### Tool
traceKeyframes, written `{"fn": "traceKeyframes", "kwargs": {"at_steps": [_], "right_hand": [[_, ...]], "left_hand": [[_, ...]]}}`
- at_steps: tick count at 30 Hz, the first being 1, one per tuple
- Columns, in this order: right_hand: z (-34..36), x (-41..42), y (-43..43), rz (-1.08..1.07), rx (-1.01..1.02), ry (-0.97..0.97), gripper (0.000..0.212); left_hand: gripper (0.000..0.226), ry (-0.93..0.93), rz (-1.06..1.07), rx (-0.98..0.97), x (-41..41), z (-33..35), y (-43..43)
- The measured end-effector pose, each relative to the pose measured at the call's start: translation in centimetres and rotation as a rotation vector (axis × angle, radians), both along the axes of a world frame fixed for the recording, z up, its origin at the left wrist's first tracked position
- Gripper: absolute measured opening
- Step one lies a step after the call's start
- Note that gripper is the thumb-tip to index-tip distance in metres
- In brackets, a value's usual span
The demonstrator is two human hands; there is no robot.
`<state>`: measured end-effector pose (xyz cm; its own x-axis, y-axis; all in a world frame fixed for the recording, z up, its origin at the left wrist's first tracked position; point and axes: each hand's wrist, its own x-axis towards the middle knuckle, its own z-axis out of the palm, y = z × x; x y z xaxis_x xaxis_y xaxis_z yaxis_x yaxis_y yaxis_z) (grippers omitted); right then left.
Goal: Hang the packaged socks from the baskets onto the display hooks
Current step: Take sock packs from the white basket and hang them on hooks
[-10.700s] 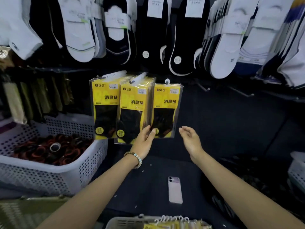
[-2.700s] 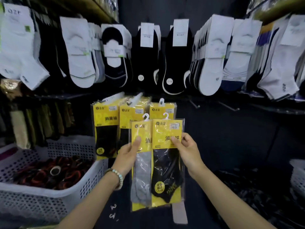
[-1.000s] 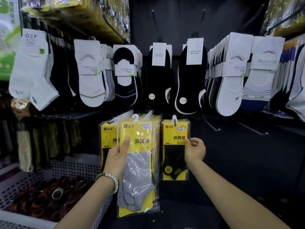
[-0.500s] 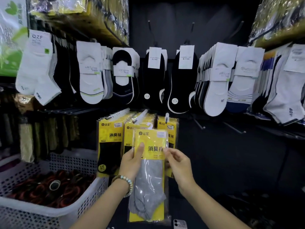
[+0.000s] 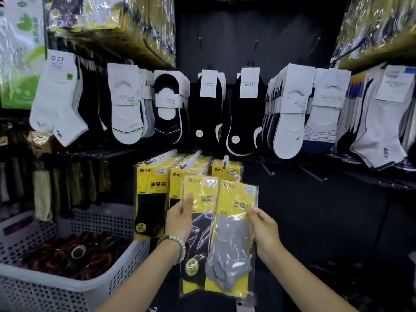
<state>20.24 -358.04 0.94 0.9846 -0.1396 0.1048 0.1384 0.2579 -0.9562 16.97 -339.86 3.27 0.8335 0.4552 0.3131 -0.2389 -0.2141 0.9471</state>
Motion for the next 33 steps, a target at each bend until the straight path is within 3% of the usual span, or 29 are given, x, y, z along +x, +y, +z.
{"fn": "traceKeyframes", "kwargs": {"at_steps": [11, 17, 21, 26, 30, 33], "right_hand": [[2.8, 4.6, 0.7, -0.113, -0.276, -0.262, 0.019], [1.8, 8.5, 2.8, -0.155, -0.222, -0.177, 0.018], [0.9, 10.9, 3.2, -0.217, -0.168, -0.07, 0.019], [-0.1, 12.0, 3.0, -0.327, -0.175, 0.024, 0.01], [-1.2, 10.9, 2.1, -0.4, -0.202, 0.111, 0.015], [-1.3, 9.1, 1.8, -0.301, -0.2, 0.095, 0.02]], "left_hand": [[0.041, -0.04, 0.131, -0.005, 1.4, 1.0, 5.2], [0.019, -0.076, 0.098, -0.063, 2.3, 1.3, 6.1], [0.028, -0.085, 0.092, -0.033, 2.7, 0.8, 6.3], [0.017, -0.077, 0.072, -0.051, 3.0, -0.1, 6.6], [0.029, -0.064, 0.059, -0.002, 2.9, -0.2, 6.6], [0.036, -0.058, 0.023, 0.004, 2.5, -0.1, 6.0]]}}
